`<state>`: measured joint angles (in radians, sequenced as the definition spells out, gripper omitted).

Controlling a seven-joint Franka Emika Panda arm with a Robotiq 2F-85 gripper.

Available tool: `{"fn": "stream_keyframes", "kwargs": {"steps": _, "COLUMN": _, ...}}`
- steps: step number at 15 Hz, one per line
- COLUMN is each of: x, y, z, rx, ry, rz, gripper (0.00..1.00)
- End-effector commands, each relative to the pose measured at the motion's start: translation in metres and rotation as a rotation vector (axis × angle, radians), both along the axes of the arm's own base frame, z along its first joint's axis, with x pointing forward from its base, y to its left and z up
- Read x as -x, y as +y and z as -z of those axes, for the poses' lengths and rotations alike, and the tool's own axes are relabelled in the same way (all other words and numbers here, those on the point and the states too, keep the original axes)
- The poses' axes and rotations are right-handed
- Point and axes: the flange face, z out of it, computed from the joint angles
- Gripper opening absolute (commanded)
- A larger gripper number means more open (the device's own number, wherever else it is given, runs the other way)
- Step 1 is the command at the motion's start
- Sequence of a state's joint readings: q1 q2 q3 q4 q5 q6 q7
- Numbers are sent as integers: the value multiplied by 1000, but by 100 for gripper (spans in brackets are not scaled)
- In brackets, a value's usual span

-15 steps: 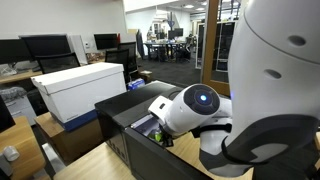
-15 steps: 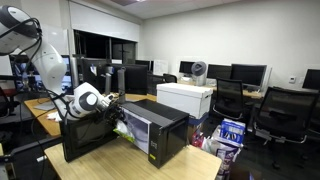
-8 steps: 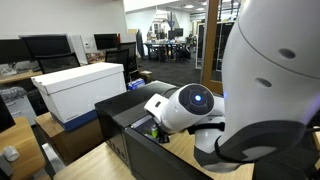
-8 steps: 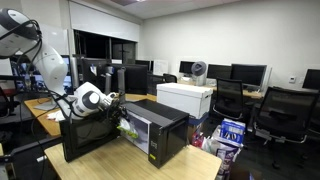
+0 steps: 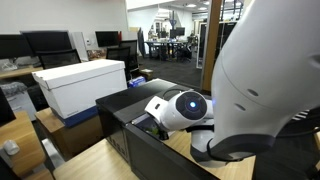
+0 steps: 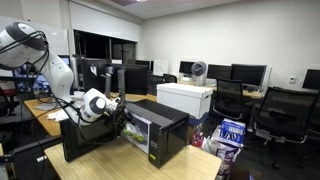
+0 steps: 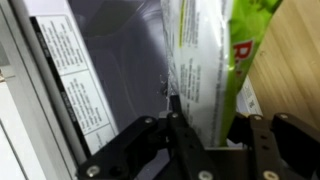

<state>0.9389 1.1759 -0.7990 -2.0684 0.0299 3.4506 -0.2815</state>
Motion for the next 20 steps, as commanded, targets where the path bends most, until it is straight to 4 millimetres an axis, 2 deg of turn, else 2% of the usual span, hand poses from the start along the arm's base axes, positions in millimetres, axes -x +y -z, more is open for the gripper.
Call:
{"fn": "stream_keyframes", "kwargs": {"steps": 1, "x": -16, "y": -10, "z": 17, "rx": 23, "ry": -21, "rz": -17, "gripper": 10}}
{"fn": "stream_keyframes", "kwargs": {"steps": 4, "x": -18, "y": -17, "z": 31, "rx": 36, "ry": -11, "rz": -26, "gripper": 10}}
{"fn": "stream_keyframes", "kwargs": {"steps": 8, "x": -31, "y": -26, "z": 53, "rx": 66, "ry": -16, "rz": -42, "gripper": 10}}
{"fn": "stream_keyframes", "kwargs": {"steps": 12, "x": -59, "y": -34, "z": 67, "rx": 73, "ry": -56, "rz": -65, "gripper": 10}}
{"fn": "stream_keyframes", "kwargs": {"steps": 14, "x": -58, "y": -49, "z": 70, "rx": 88, "ry": -29, "rz": -66, "gripper": 12}}
{"fn": "stream_keyframes", "kwargs": {"steps": 15, "x": -57, "y": -54, "z": 69, "rx": 89, "ry": -11, "rz": -68, "gripper": 55}}
{"fn": "stream_keyframes", "kwargs": {"steps": 16, "x": -54, "y": -59, "z": 69, "rx": 89, "ry": 8, "rz": -71, "gripper": 56}}
{"fn": "stream_keyframes", "kwargs": {"steps": 20, "x": -45, "y": -73, "z": 81, "rx": 89, "ry": 60, "rz": -70, "gripper": 82}}
